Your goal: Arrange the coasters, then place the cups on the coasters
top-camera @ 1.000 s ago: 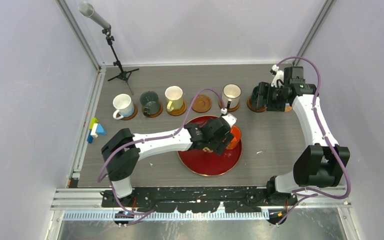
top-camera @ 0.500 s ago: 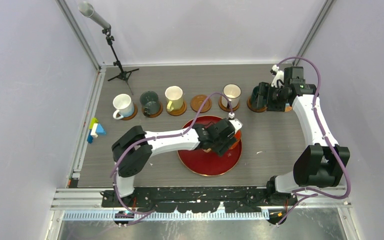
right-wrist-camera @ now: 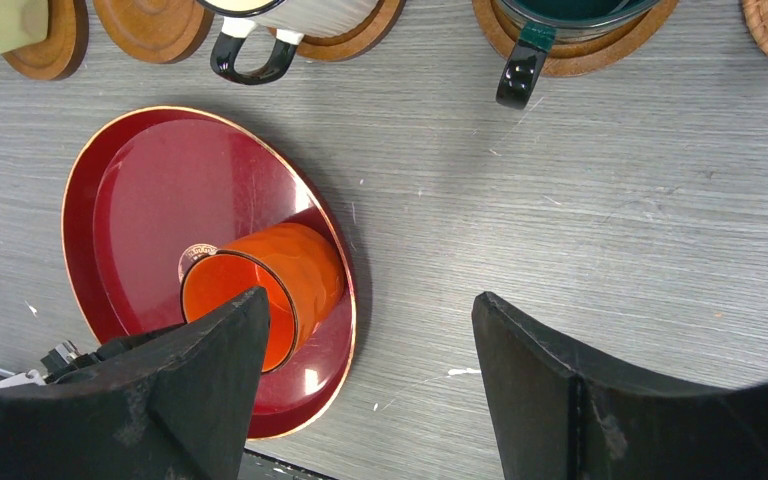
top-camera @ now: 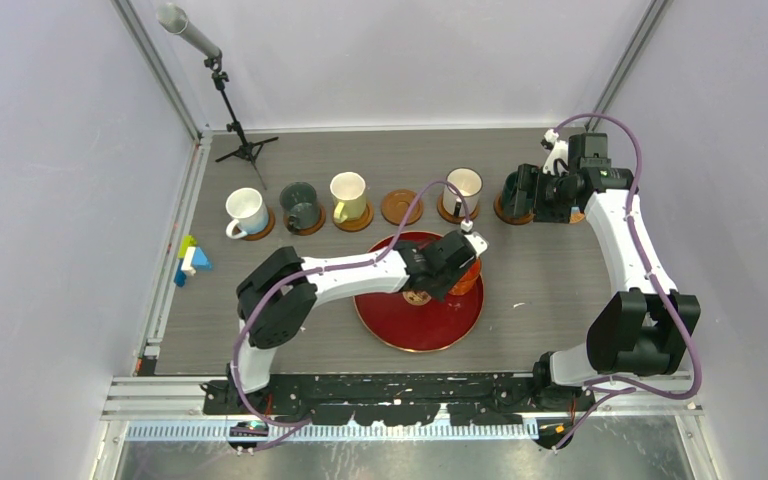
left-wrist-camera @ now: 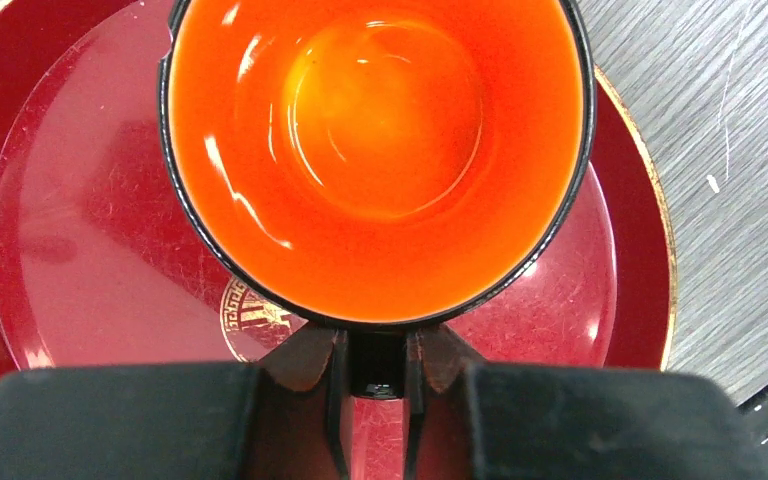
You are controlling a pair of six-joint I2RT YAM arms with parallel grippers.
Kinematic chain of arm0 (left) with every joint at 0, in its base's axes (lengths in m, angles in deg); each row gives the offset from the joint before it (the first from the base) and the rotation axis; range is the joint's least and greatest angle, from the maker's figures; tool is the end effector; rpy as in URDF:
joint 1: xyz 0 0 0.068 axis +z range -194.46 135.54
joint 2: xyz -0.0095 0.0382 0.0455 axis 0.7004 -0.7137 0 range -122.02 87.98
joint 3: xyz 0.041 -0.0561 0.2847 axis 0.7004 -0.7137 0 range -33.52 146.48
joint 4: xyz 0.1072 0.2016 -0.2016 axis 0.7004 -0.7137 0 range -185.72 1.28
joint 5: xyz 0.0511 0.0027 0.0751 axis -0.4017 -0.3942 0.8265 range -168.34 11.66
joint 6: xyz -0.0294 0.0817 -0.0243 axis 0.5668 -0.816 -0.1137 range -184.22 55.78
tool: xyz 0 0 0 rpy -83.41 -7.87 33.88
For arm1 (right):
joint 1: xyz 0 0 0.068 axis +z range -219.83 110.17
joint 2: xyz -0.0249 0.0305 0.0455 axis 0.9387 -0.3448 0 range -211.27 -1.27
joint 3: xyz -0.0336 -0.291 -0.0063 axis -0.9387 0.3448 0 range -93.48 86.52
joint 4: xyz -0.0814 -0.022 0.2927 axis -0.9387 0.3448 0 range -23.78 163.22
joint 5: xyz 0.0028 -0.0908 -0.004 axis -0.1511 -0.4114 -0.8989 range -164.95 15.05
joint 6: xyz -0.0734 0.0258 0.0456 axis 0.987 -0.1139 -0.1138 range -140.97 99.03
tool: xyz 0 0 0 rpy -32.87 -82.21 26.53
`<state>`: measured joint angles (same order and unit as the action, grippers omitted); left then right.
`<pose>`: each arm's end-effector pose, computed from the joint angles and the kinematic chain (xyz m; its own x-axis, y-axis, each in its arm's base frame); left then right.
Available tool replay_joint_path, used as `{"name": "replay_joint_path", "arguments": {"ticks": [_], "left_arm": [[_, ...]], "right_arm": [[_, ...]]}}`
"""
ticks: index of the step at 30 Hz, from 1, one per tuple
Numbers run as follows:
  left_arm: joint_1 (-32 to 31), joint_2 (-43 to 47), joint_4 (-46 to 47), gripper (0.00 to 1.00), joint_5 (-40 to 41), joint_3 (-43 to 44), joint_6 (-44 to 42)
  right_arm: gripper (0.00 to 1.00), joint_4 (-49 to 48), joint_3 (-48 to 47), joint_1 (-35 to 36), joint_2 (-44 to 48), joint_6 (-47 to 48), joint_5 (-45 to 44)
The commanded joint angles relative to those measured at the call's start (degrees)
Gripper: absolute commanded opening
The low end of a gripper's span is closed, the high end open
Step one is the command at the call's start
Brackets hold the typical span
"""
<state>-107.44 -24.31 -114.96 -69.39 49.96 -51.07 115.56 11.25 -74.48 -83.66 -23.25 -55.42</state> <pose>0.2382 -0.4393 0.1637 -0.5536 0.5909 -0.5868 0.7327 0.6805 -0.0061 0.3620 -0.0025 0.2943 -0.8344 0.1055 -0.5409 -0.0745 0.9509 0.3004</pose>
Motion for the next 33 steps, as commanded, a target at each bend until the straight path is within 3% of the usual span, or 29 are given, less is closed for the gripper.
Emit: {"name": "replay_joint_path", "arguments": {"ticks": [1, 18, 33], "left_arm": [[0.8, 1.5, -0.2, 0.02, 1.3, 2.5, -0.8], [3.4, 20.7, 14.3, 0.00, 9.7, -7.9, -6.3], [17.1, 14.3, 12.0, 0.00, 7.0, 2.1, -5.4]], "right_arm": [[0.79, -1.2, -1.2, -0.3, 2.5, 0.0, -0.5], [0.79, -1.3, -2.1, -0.4, 1.7, -0.1, 0.5], [0.79, -1.4, -5.0, -0.4, -0.3, -0.4, 2.5]]}}
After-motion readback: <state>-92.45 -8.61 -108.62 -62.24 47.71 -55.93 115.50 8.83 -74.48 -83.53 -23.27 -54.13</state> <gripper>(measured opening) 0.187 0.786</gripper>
